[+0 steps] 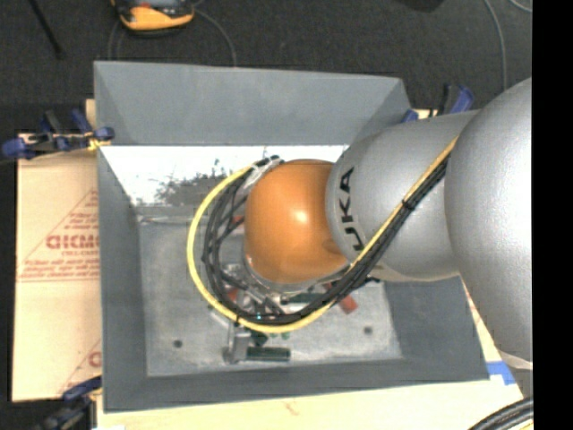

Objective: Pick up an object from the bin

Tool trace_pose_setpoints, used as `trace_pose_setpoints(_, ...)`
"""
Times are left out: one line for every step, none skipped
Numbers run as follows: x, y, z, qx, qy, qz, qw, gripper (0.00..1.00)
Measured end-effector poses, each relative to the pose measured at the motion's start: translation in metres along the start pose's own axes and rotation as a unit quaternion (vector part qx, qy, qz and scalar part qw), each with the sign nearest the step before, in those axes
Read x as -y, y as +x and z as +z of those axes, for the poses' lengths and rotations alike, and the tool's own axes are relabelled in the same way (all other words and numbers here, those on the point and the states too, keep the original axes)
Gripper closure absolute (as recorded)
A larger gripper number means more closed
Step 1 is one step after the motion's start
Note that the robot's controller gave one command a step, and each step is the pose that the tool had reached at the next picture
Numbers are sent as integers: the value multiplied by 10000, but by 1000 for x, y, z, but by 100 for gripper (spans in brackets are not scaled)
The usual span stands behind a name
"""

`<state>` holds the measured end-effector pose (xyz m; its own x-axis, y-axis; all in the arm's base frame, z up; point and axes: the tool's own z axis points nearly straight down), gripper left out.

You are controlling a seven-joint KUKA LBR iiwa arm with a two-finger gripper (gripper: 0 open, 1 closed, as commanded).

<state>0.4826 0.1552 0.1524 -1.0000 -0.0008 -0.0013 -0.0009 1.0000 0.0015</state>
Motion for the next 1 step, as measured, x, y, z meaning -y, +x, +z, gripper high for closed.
trace_pose_setpoints(17,0,11,11,2,-276,9996,0)
